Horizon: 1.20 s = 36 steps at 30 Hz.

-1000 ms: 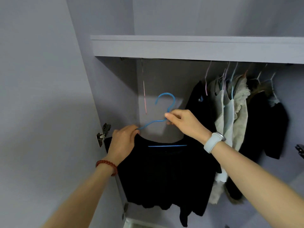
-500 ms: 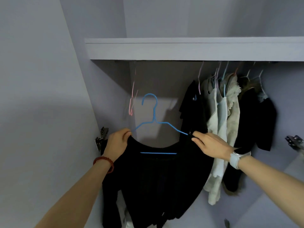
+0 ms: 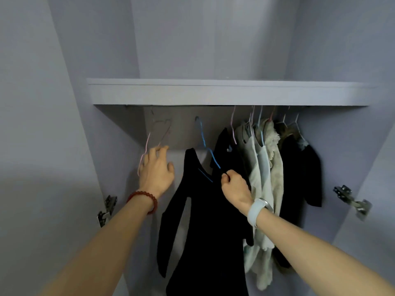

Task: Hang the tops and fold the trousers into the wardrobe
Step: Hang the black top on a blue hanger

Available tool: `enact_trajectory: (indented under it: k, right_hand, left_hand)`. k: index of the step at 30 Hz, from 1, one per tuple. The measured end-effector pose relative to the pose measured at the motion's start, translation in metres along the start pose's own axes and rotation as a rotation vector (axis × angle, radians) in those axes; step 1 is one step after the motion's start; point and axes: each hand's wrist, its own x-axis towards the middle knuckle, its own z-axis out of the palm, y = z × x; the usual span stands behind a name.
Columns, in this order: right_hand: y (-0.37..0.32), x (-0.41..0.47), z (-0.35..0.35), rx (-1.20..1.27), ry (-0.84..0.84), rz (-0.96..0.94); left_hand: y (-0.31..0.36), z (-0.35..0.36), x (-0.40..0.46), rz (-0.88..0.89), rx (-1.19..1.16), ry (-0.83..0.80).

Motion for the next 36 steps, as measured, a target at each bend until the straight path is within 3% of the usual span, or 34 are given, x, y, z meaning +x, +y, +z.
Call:
enact_trajectory:
  k: [3, 6, 13, 18, 28, 36]
  right_hand:
    - [-0.009, 0.021, -0.008, -0.17, 0.157, -0.038]
    - [-0.009, 0.043, -0.016, -0.134, 0.264, -0.033]
    - [-0.021, 0.097, 0.007, -0.049, 0.362, -0.007]
    - [-0.013, 0.128, 0.033, -0.01, 0.302, 0.05]
    - [-0.024, 0.148, 0.006, 0.144, 0.162, 0.148]
    - [0.008, 0.103, 0.026, 0.078, 0.104, 0.035]
  left_hand:
    - [0.024, -0.007, 0.019, 0.147, 0.103, 0.138]
    - [0.048, -0.008, 0.039, 0.351, 0.259, 0.312]
    - [0.059, 0.003, 0.088, 0.288, 0.499, 0.273]
    - [0.045, 0.015, 0.097, 0.367, 0.47, 0.378]
    - [0.051, 0.012, 0.093, 0.329, 0.508, 0.349]
    - [0.06, -0.004, 0.07, 0.249, 0.403, 0.139]
